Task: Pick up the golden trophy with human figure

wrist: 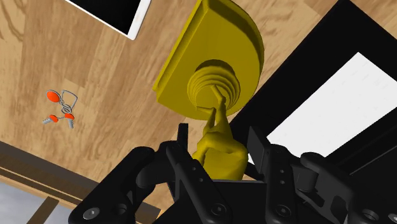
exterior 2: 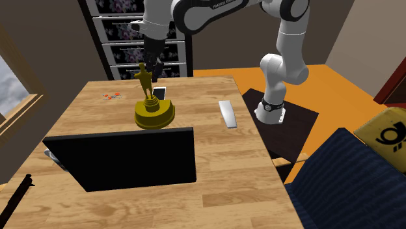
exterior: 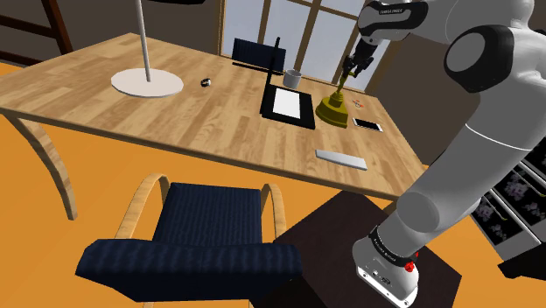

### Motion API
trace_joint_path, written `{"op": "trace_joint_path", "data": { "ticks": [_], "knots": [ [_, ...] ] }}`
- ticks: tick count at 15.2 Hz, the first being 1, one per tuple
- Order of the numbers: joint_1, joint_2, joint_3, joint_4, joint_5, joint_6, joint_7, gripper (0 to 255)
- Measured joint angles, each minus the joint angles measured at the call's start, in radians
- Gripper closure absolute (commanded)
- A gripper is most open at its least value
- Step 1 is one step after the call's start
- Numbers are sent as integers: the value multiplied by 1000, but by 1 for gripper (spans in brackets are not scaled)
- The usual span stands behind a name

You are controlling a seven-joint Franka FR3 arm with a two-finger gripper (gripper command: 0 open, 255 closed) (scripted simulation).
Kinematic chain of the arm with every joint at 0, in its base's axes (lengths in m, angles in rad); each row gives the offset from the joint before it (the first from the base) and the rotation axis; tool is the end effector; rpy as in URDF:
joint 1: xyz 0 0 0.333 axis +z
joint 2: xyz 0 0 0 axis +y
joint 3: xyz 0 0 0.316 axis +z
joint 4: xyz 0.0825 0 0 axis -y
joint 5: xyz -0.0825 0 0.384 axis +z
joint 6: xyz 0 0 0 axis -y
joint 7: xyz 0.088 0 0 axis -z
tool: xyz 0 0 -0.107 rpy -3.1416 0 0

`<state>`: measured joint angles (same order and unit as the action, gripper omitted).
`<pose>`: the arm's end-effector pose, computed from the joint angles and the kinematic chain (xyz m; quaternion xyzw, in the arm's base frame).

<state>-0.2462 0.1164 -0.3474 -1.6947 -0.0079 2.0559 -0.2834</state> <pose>0.5201 -0.3396 0.5477 0.9807 -0.1483 0.1038 0.0743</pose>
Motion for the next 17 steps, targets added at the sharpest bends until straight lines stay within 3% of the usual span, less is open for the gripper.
{"op": "trace_joint_path", "data": {
  "ticks": [8,17],
  "knots": [
    [0,-1,0,-1,0,1,0,255],
    [-4,8,-2,110,4,-107,-8,255]
  ]
}}
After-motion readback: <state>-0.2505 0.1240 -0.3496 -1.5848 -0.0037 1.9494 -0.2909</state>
